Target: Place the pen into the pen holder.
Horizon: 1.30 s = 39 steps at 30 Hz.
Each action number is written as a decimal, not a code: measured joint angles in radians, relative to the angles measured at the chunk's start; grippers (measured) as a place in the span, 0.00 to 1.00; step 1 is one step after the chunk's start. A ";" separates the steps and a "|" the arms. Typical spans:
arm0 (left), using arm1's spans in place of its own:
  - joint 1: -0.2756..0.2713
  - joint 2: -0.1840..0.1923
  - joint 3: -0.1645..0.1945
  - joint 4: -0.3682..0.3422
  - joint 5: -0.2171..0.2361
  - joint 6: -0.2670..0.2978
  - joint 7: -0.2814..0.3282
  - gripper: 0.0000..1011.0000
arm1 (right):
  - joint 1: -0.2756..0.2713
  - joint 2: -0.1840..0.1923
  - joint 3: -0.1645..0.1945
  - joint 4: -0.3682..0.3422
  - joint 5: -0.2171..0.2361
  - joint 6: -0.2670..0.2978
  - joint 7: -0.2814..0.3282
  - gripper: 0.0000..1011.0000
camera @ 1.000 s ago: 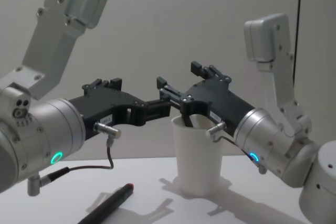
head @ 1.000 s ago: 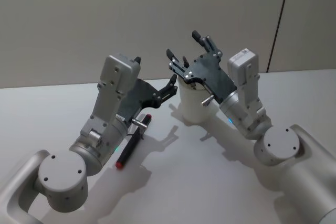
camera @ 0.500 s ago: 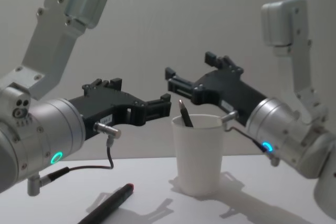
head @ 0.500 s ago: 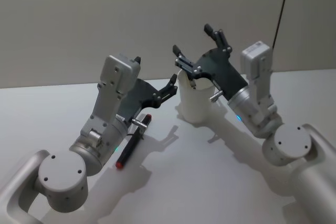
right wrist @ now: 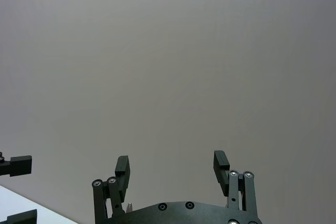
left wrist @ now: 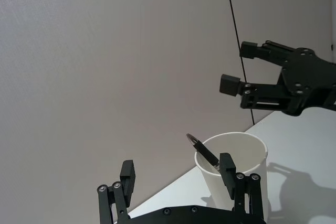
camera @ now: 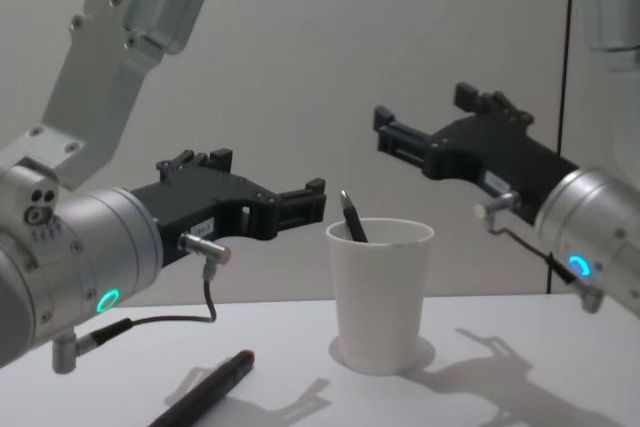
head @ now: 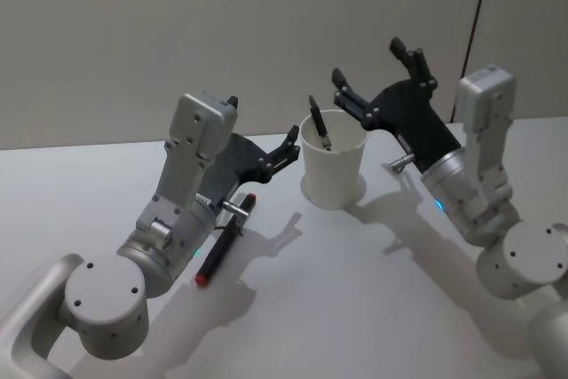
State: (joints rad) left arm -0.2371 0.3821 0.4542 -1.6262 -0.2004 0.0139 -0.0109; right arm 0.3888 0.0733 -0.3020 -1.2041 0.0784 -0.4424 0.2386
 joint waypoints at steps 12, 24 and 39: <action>0.000 0.000 0.000 0.000 0.000 0.000 0.000 0.99 | -0.031 0.019 0.006 -0.045 0.015 0.035 -0.014 0.99; 0.000 0.000 0.000 0.000 0.000 0.000 0.000 0.99 | -0.138 0.090 0.026 -0.195 0.071 0.163 -0.059 0.99; 0.000 0.000 0.000 0.000 0.000 0.000 0.000 0.99 | -0.283 0.185 0.054 -0.396 0.147 0.334 -0.121 0.99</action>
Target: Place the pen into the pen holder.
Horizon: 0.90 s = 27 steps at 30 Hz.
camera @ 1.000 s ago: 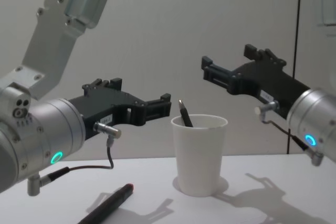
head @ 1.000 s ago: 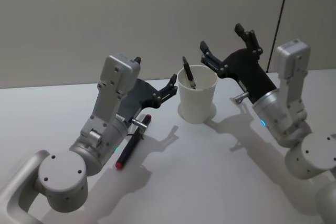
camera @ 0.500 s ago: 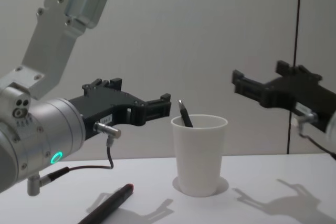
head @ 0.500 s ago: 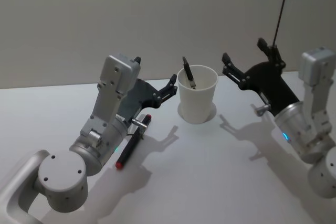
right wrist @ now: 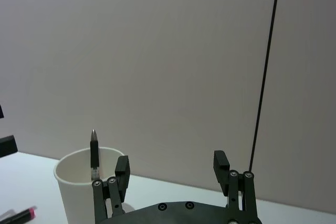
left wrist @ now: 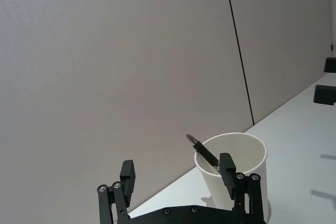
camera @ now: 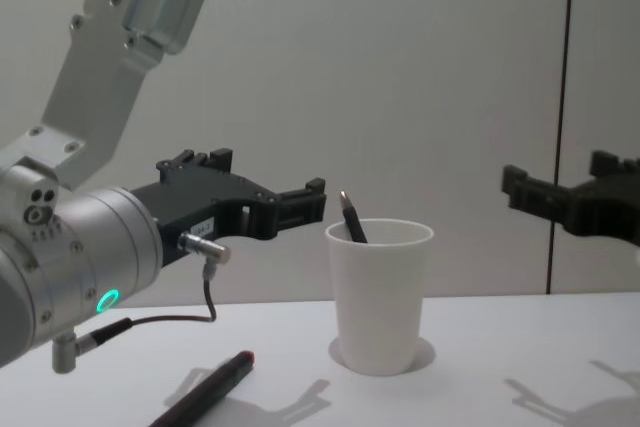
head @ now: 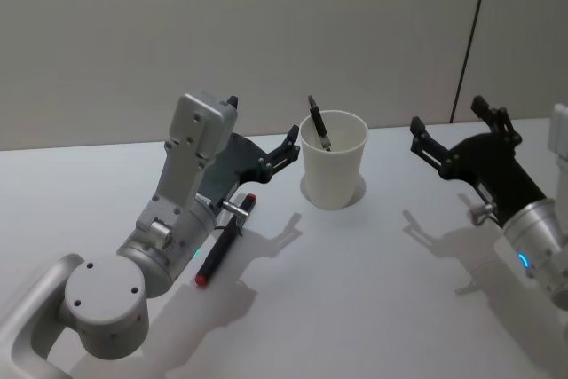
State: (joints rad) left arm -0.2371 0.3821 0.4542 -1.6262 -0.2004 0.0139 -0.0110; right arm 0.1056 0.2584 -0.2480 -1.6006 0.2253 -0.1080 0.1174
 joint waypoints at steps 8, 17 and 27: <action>0.000 0.000 0.000 0.000 0.000 0.000 0.000 0.99 | -0.070 0.046 0.013 -0.097 0.036 0.083 -0.030 0.99; 0.000 0.000 0.000 0.000 0.000 0.000 0.000 0.99 | -0.117 0.077 0.022 -0.162 0.061 0.139 -0.050 0.99; 0.003 0.000 -0.003 -0.004 -0.009 0.007 -0.007 0.99 | -0.120 0.079 0.023 -0.166 0.063 0.142 -0.051 0.99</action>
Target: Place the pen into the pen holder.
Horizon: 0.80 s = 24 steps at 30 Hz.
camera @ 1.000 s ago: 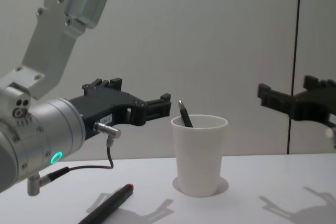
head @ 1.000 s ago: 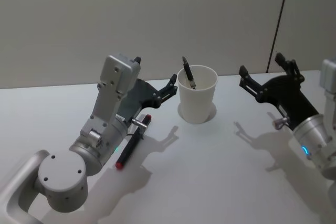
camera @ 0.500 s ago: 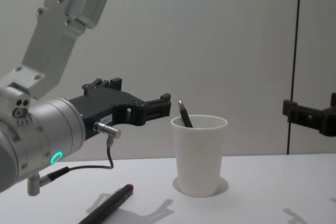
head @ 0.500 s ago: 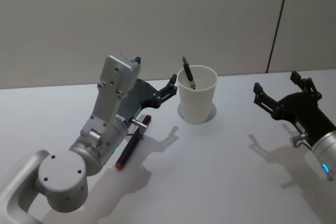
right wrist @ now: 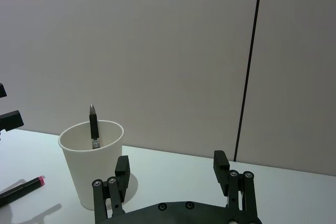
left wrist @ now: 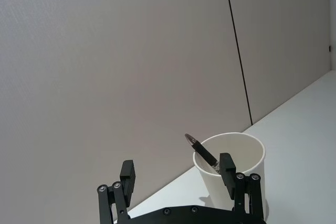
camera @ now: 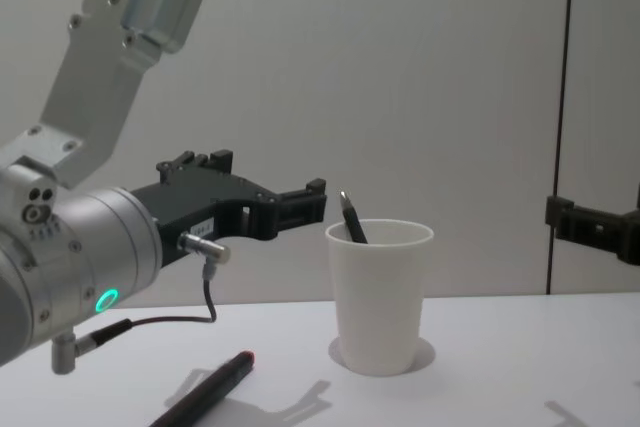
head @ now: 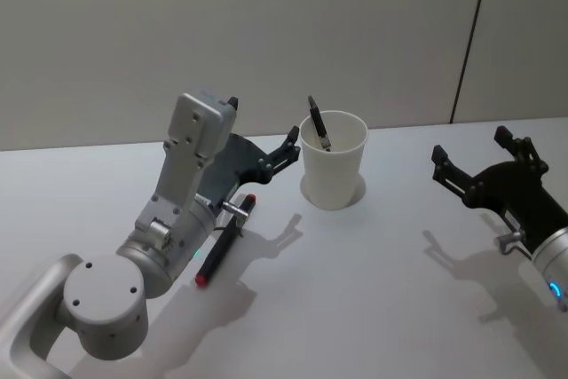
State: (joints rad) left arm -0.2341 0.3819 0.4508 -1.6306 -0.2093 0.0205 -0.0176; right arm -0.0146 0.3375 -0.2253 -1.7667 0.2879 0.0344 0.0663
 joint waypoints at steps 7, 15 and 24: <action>0.005 0.005 -0.004 -0.009 -0.009 0.012 -0.015 0.99 | 0.000 0.000 0.000 0.000 0.000 0.000 0.000 0.99; 0.028 0.031 -0.013 -0.047 -0.030 0.051 -0.039 0.99 | 0.000 0.000 -0.001 0.000 0.000 0.000 0.000 0.99; 0.074 0.080 -0.026 -0.108 -0.073 0.117 -0.052 0.99 | 0.000 0.000 -0.001 0.000 -0.001 0.000 0.001 0.99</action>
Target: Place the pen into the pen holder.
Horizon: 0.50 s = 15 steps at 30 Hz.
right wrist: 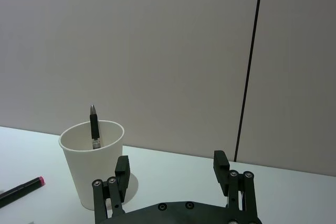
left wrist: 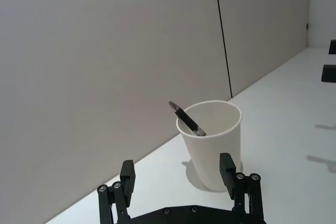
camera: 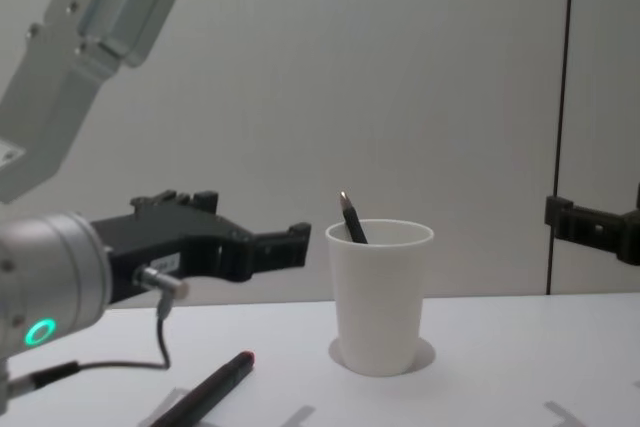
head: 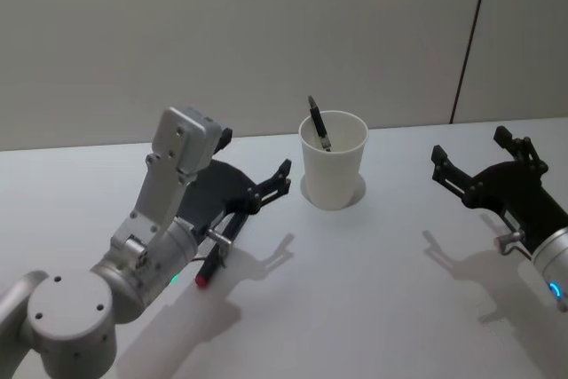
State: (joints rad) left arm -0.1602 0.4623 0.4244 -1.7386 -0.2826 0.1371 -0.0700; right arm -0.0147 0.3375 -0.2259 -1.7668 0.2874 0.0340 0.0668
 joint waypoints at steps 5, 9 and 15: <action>0.026 0.027 -0.007 -0.033 -0.027 0.038 -0.003 0.99 | 0.000 0.000 0.000 0.000 0.000 0.000 0.000 0.99; 0.048 0.051 -0.015 -0.061 -0.054 0.081 -0.006 0.99 | 0.000 0.000 0.000 0.000 0.000 0.000 0.000 0.99; 0.067 0.075 -0.025 -0.092 -0.095 0.148 -0.011 0.99 | 0.000 0.000 0.000 0.000 0.000 0.000 0.000 0.99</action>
State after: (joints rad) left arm -0.0927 0.5372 0.3993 -1.8307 -0.3771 0.2848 -0.0808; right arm -0.0146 0.3375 -0.2259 -1.7668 0.2873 0.0339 0.0668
